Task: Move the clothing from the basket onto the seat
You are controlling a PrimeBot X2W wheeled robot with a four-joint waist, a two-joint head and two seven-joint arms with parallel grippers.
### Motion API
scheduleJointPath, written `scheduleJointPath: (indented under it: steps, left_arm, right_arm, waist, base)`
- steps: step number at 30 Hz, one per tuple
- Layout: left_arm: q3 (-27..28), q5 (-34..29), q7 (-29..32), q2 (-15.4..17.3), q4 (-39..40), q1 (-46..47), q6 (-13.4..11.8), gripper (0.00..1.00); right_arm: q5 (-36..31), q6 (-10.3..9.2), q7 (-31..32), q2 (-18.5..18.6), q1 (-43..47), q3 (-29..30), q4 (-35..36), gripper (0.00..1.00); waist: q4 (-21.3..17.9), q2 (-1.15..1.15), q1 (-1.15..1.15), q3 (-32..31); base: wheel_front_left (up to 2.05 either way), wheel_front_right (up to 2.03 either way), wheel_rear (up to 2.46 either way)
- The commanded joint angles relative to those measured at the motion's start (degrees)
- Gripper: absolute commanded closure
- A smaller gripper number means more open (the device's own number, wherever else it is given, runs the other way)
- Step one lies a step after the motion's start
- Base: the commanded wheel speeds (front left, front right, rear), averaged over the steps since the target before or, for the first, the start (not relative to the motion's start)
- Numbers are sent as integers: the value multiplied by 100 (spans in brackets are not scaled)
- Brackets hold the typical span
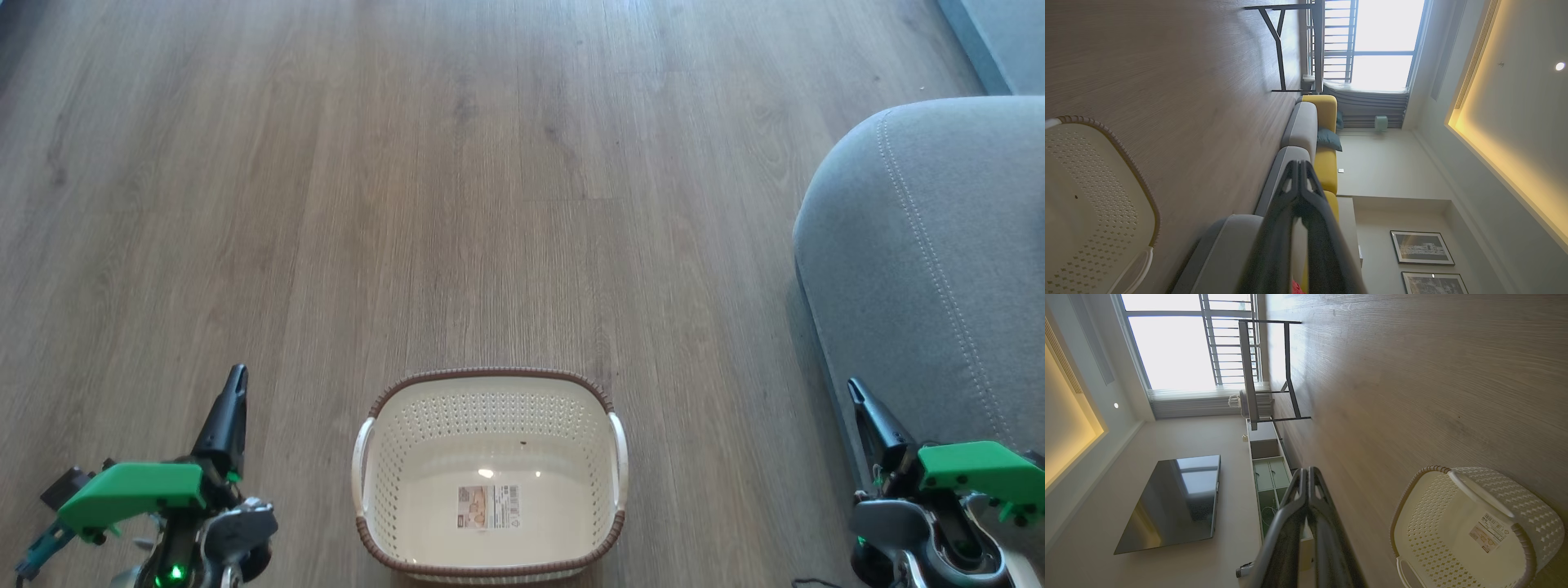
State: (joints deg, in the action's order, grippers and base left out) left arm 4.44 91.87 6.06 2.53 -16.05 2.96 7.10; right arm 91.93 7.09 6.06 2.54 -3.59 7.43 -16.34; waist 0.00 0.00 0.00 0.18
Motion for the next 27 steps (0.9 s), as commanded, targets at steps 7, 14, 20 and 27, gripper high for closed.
scheduleJointPath:
  steps: [7, 14, 20, 27]
  left_arm:
    - [207, 30, 42, 34, 200, 323, 38, 100]
    - [207, 30, 42, 34, 200, 323, 38, 100]
    - [207, 30, 42, 34, 200, 323, 38, 100]
    - [207, 30, 42, 34, 200, 323, 39, 100]
  right_arm:
    - [25, 40, 41, 39, -259, -93, 232, 100]
    - [24, 40, 42, 38, -259, -92, 232, 100]
    - [23, 40, 43, 38, -259, -91, 232, 100]
    - [23, 40, 43, 37, -259, -91, 232, 100]
  waist:
    - [0, 0, 0, 0]
    - [0, 0, 0, 0]
    - [0, 0, 0, 0]
    - [0, 0, 0, 0]
  base:
    - [0, 0, 0]
    - [0, 0, 0]
    - [0, 0, 0]
    - [0, 0, 0]
